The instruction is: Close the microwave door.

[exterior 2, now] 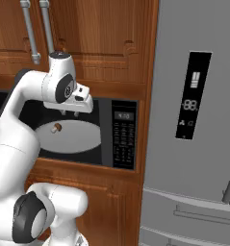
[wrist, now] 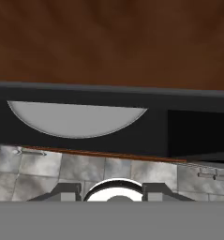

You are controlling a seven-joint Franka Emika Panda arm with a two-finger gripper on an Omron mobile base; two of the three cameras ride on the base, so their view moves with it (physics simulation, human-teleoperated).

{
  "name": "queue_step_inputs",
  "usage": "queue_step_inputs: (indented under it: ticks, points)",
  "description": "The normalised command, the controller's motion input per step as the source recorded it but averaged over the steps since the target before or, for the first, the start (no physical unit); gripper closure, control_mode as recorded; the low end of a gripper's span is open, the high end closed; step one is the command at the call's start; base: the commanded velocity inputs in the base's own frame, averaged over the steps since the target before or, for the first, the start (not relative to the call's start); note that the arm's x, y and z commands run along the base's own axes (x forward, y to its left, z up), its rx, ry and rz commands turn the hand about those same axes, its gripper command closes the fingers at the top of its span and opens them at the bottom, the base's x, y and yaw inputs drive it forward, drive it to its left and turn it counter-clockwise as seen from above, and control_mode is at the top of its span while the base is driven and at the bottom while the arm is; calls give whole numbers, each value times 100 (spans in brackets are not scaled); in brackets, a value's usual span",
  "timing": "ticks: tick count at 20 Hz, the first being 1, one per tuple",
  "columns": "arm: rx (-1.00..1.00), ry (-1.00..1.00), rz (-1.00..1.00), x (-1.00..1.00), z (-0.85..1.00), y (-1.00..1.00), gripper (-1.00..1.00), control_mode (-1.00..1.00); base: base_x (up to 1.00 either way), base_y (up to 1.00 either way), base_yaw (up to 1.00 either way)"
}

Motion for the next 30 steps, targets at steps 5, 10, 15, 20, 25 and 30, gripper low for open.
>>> queue_step_inputs:
  ticks: [5,10,15,20,25,30]
  points:
    - [0,0,0,0,0,0,-100,100,-30,0,0]
    - [0,0,0,0,0,0,-100,100,-79,10,0]
    - [0,0,0,0,0,0,-100,100,-60,42,-2]
    - [0,0,0,0,0,0,-100,100,-49,24,-6]
    - [0,0,0,0,0,0,-100,100,-49,0,-2]
    - [0,0,0,0,0,0,-100,100,-47,0,0]
